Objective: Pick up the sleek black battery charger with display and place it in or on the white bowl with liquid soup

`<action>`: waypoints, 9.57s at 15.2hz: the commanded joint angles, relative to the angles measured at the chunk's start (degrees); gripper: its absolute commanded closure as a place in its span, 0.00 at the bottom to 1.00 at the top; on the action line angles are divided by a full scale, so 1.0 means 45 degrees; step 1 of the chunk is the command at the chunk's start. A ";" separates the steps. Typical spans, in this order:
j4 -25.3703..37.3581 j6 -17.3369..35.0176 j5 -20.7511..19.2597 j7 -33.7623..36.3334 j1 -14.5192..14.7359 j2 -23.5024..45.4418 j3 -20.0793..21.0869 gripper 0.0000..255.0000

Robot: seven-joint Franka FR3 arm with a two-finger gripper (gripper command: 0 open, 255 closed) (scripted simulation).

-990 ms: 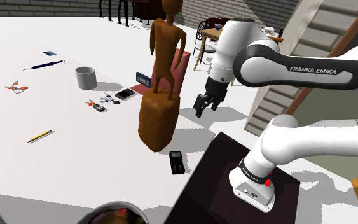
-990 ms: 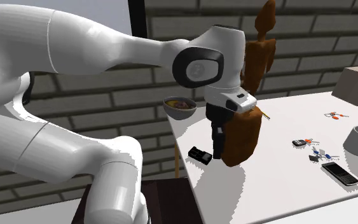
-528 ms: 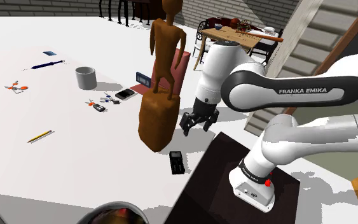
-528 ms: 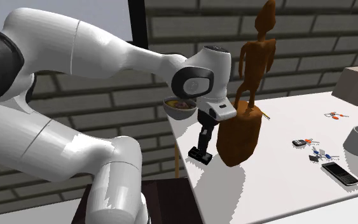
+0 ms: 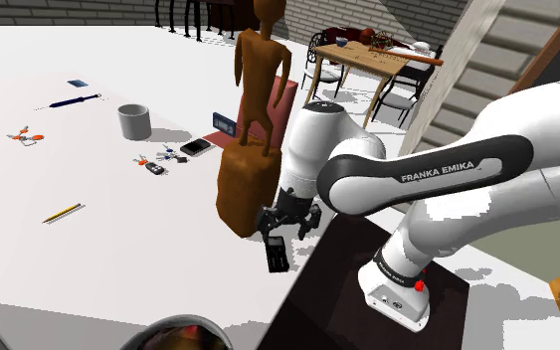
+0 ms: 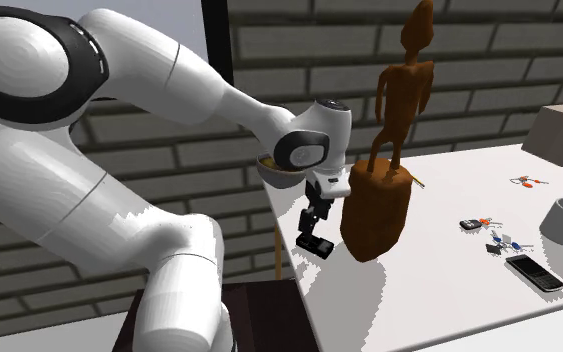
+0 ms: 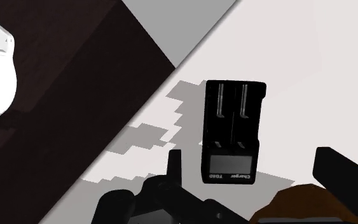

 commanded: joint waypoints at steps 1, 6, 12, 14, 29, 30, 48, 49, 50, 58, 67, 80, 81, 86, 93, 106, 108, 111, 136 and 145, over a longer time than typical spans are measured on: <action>-0.0066 0.0456 0.0177 0.0218 -0.0051 0.0342 0.0298 0.00; -0.0426 0.1666 0.0417 0.0208 -0.0175 0.1179 0.0866 0.00; -0.0463 0.1812 0.0439 0.0209 -0.0196 0.1286 0.0935 0.00; -0.0462 0.1809 0.0439 0.0209 -0.0195 0.1285 0.0933 0.00; 0.0067 0.1402 -0.0479 0.0665 -0.1052 0.1451 0.1000 0.00; -0.0005 0.1646 -0.0457 0.0676 -0.1096 0.1622 0.1116 0.00; -0.0354 0.3081 -0.0453 0.0806 -0.1421 0.2714 0.1799 1.00; -0.0350 0.3079 -0.0458 0.0804 -0.1427 0.2716 0.1797 1.00; -0.0348 0.3079 -0.0461 0.0803 -0.1430 0.2718 0.1796 1.00; -0.0048 0.1780 -0.0428 0.0700 -0.1106 0.1710 0.1198 1.00; 0.0681 -0.0325 -0.0693 0.0677 -0.0817 0.0337 0.0260 1.00; 0.2131 -0.2956 -0.1311 0.0783 -0.0752 -0.0830 -0.0843 1.00; 0.2261 -0.3142 -0.1361 0.0794 -0.0757 -0.0886 -0.0918 1.00; 0.2942 -0.4046 -0.1606 0.0854 -0.0797 -0.1101 -0.1265 1.00; 0.4210 -0.4270 -0.1335 0.2198 -0.0739 -0.0433 -0.0146 1.00; 0.8536 -0.3339 -0.2422 0.7173 -0.2745 0.3597 0.5622 1.00; 0.9378 -0.3160 -0.3282 0.8290 -0.3774 0.4677 0.7328 1.00; 1.0800 -0.3132 -0.4395 0.9732 -0.8585 0.5822 1.3032 1.00; 1.1490 -0.2281 -0.1020 0.8220 -1.2023 0.2372 1.6162 1.00; 1.2241 -0.3282 -0.1618 0.8598 -1.1727 0.2872 1.5661 0.00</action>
